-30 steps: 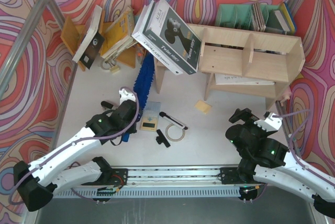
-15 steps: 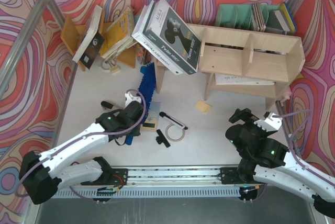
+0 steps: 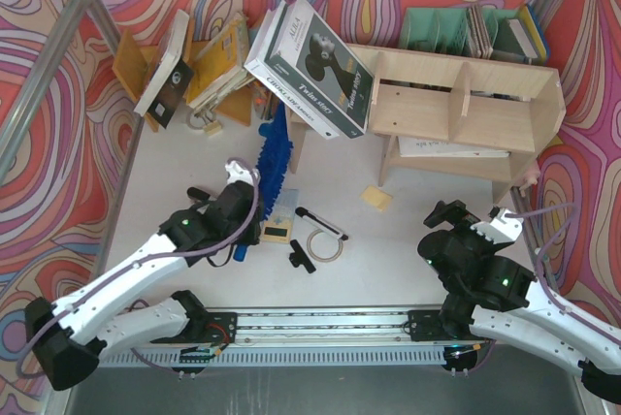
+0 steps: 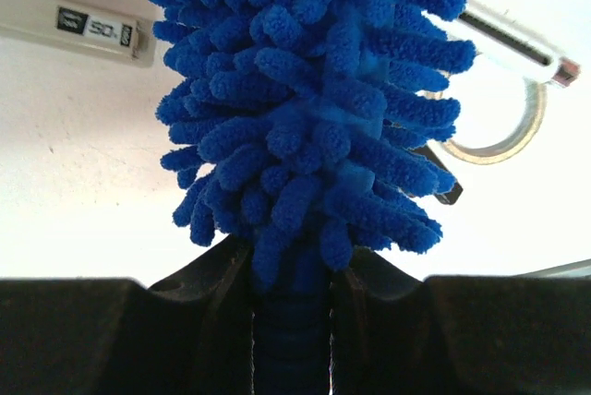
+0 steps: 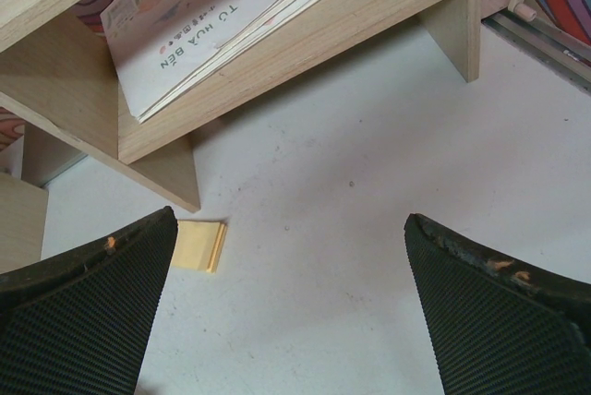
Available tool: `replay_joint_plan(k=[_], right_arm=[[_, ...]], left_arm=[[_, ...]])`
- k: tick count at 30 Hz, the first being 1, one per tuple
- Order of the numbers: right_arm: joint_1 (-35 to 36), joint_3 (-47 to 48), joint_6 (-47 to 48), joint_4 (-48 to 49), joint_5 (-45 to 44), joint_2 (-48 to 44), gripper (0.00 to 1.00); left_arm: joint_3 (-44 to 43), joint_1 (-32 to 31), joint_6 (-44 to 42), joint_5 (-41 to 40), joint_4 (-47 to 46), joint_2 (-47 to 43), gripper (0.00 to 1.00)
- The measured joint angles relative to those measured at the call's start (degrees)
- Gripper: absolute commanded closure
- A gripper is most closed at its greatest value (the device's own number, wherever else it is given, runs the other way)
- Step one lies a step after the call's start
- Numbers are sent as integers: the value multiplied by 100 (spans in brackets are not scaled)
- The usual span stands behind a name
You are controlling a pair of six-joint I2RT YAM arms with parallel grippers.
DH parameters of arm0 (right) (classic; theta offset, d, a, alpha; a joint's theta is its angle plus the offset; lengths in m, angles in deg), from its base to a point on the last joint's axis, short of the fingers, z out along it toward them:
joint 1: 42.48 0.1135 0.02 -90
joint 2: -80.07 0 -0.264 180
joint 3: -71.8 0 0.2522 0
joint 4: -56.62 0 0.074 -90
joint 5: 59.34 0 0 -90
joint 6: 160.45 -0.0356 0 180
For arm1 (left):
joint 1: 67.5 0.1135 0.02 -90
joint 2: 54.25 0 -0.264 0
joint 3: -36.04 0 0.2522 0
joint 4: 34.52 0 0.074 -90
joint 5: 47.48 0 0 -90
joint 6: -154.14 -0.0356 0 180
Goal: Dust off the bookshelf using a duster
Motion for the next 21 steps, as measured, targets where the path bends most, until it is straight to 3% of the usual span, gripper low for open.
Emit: replay_joint_plan(k=[10, 14, 21], right_arm=[[0, 0, 2, 17, -2, 4, 1], [0, 0, 2, 20, -2, 4, 1], [0, 0, 2, 33, -2, 4, 1]], left_arm=[[138, 0, 116, 175, 164, 1322, 100], [-98, 0, 81, 61, 271, 1032, 100], [-514, 7, -136, -273, 313, -306, 100]])
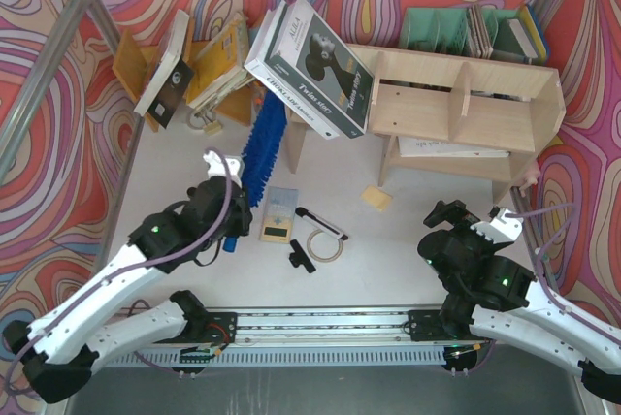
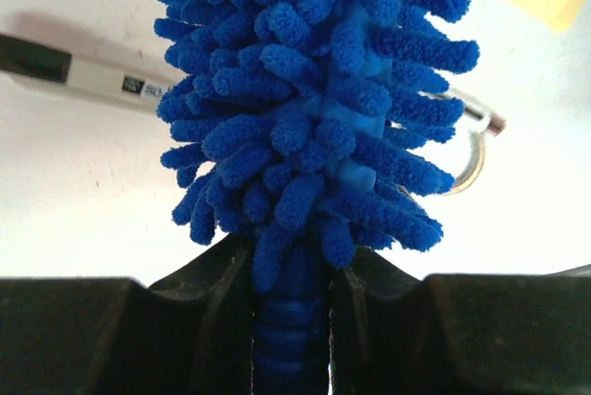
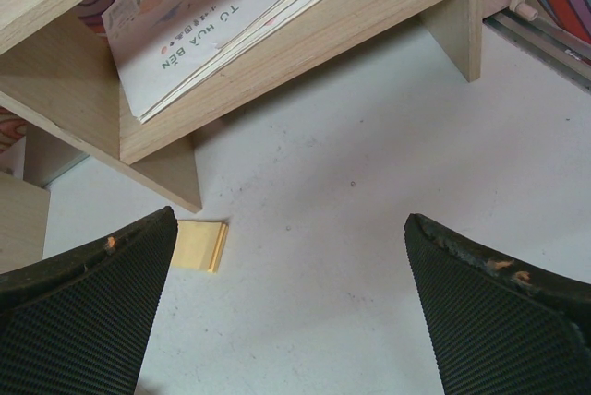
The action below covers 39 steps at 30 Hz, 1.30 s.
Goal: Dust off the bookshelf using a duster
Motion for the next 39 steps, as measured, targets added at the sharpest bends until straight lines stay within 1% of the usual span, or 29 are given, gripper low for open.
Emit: replay_joint_plan(k=[3, 6, 9, 15, 18, 22, 29, 33, 36, 39], right_arm=[[0, 0, 0, 0, 0, 0, 1], [0, 0, 0, 2, 2, 0, 1], [0, 0, 2, 2, 2, 0, 1], [0, 0, 0, 2, 0, 0, 1], [0, 0, 0, 2, 0, 0, 1], [0, 0, 0, 2, 2, 0, 1], [0, 0, 0, 2, 2, 0, 1], [0, 0, 0, 2, 2, 0, 1], [0, 0, 0, 2, 2, 0, 1], [0, 0, 2, 4, 2, 0, 1]], left_arm=[[-136, -2, -87, -111, -142, -319, 100], [-131, -2, -96, -146, -181, -396, 100], [-72, -2, -79, -81, -175, -153, 100], [282, -2, 103, 120, -92, 612, 100], [306, -2, 129, 136, 52, 758, 100], [223, -2, 81, 118, 131, 590, 100], [-87, -2, -136, 114, -24, -249, 100], [-107, -2, -179, 111, -212, -555, 100], [-98, -2, -177, 118, -271, -560, 100], [-66, -2, -157, 122, -291, -326, 100]])
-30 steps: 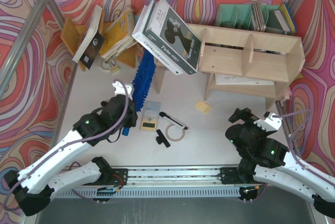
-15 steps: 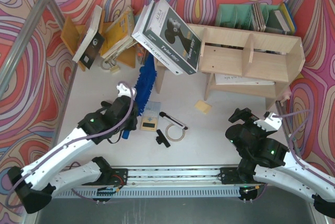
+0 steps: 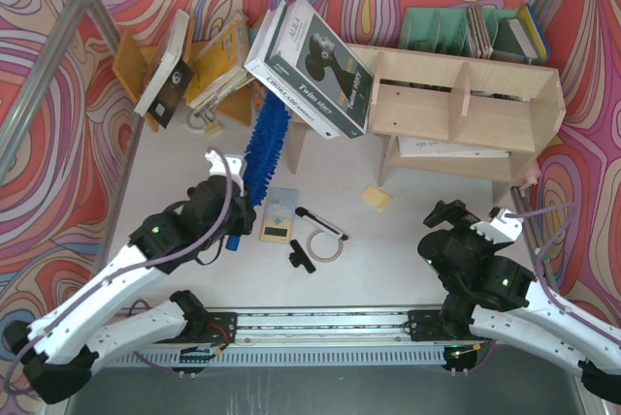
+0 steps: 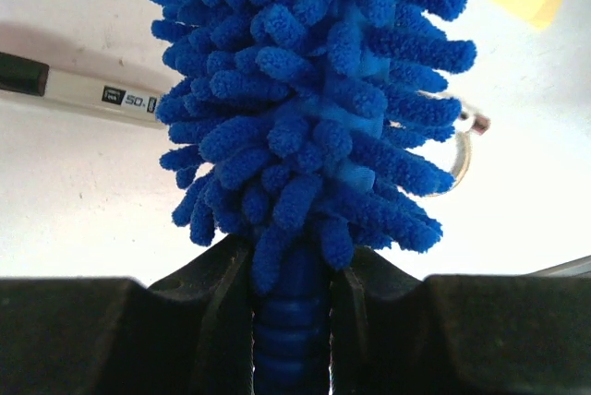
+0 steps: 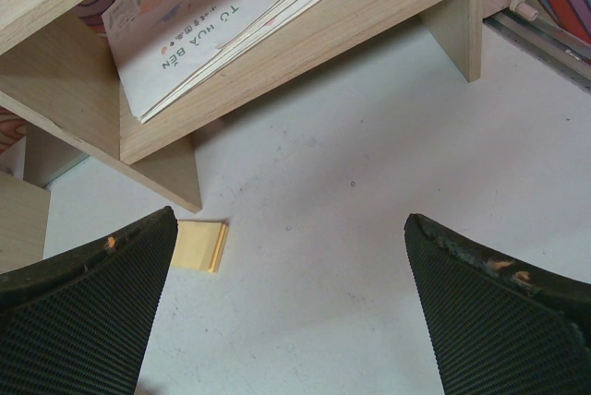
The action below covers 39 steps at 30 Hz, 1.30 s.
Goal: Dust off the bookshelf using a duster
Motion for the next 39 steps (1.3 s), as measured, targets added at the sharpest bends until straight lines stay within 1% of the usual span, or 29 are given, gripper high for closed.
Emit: replay_joint_plan(k=[6, 9, 14, 19, 24, 28, 39], right_arm=[[0, 0, 0, 0, 0, 0, 1], [0, 0, 0, 0, -2, 0, 1], [0, 0, 0, 0, -2, 0, 1], [0, 0, 0, 0, -2, 0, 1], [0, 0, 0, 0, -2, 0, 1], [0, 0, 2, 2, -2, 0, 1], [0, -33, 24, 39, -2, 2, 1]], left_arm=[[129, 4, 122, 7, 157, 1029, 100], [129, 4, 129, -55, 348, 1209, 100], [-68, 4, 15, -251, 490, 874, 100], [-487, 0, -146, -531, 448, 402, 100], [-715, 0, -297, -713, 365, 17, 100], [-951, 0, -411, -935, 385, -26, 100], [-1777, 0, -737, -2133, 758, 13, 100]])
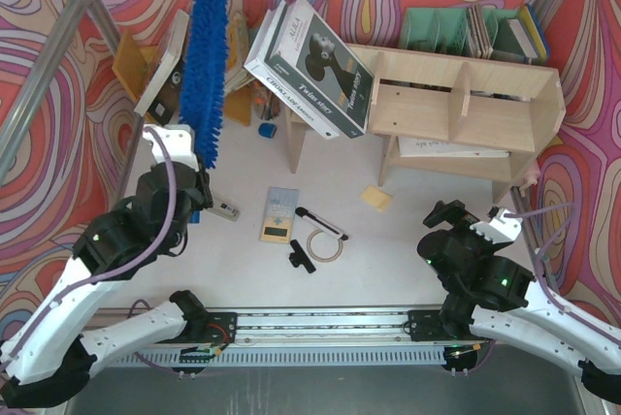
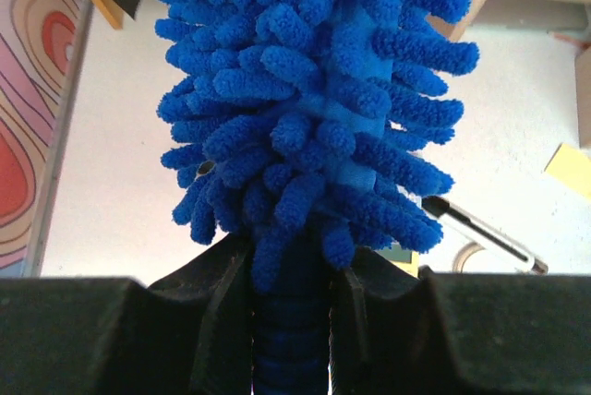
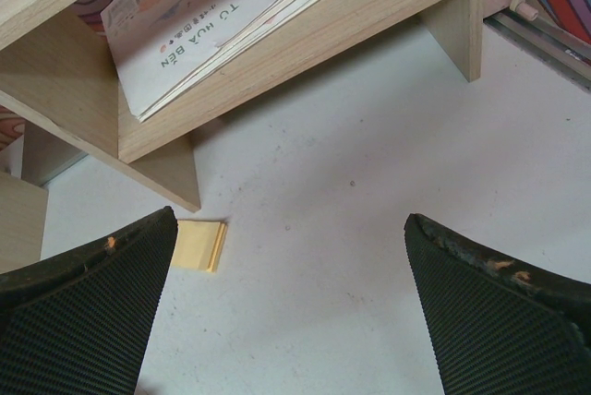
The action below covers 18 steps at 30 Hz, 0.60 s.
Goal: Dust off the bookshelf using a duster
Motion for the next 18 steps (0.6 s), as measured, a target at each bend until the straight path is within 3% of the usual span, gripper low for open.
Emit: replay_joint_plan(k=[6, 12, 14, 18], right_arm=[[0, -4, 22, 2, 0, 20, 1], [0, -4, 24, 4, 0, 37, 1], [0, -4, 26, 7, 0, 39, 1], [0, -4, 35, 9, 0, 72, 1]], left_arm=[[-428, 0, -275, -157, 11, -195, 100], [-1832, -105, -358, -238, 535, 409, 100], [-2118, -492, -367, -400, 645, 616, 100], [-2203, -1943, -621, -968, 691, 844, 100]])
